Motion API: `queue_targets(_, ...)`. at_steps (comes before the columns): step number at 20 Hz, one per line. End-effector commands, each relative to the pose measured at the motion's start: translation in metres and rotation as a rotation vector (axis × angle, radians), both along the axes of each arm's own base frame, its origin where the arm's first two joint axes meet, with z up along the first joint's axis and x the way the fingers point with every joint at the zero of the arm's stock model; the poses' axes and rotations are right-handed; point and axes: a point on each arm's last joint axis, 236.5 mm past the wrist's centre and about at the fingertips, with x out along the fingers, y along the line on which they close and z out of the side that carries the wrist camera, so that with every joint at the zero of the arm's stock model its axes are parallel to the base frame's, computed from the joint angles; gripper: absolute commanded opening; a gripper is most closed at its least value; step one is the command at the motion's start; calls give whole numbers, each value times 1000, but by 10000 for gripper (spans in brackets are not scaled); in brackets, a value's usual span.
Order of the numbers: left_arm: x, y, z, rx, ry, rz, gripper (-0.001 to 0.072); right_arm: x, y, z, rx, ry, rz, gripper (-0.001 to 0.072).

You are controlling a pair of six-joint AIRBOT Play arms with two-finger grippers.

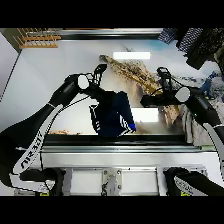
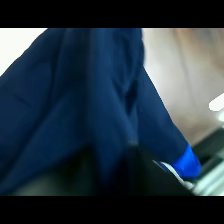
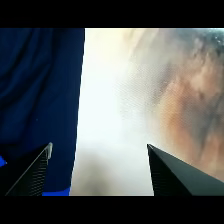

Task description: Fold the clothes and pants, and hang the long-sleeved shirts on hangers.

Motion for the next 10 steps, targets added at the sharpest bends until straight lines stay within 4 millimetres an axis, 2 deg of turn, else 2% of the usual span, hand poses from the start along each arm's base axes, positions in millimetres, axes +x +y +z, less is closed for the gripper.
queue_targets(1, 31, 10, -10, -22, -35, 97, 10, 0, -2, 0, 0, 1, -3, 660)
queue_targets(3, 62, 33, 3, -45, -90, 177, 11, 0, -1, 0, 0, 1, -4, 659)
queue_targets(5, 94, 65, 20, -64, -147, 263, 11, 0, -1, 0, 0, 1, -4, 660)
queue_targets(6, 104, 79, 24, -66, -159, 295, 11, 0, -1, 0, 1, 1, -4, 659)
queue_targets(7, 110, 93, 26, -65, -156, 318, 45, 0, -1, 0, 1, 2, -2, 659)
queue_targets(8, 113, 104, 25, -60, -142, 334, 329, 0, -1, 0, 1, 2, -2, 660)
queue_targets(9, 111, 115, 24, -55, -110, 349, 550, 0, -1, -1, 1, 3, -2, 660)
queue_targets(10, 106, 123, 25, -46, -78, 344, 556, 0, -1, -1, 0, 3, -2, 659)
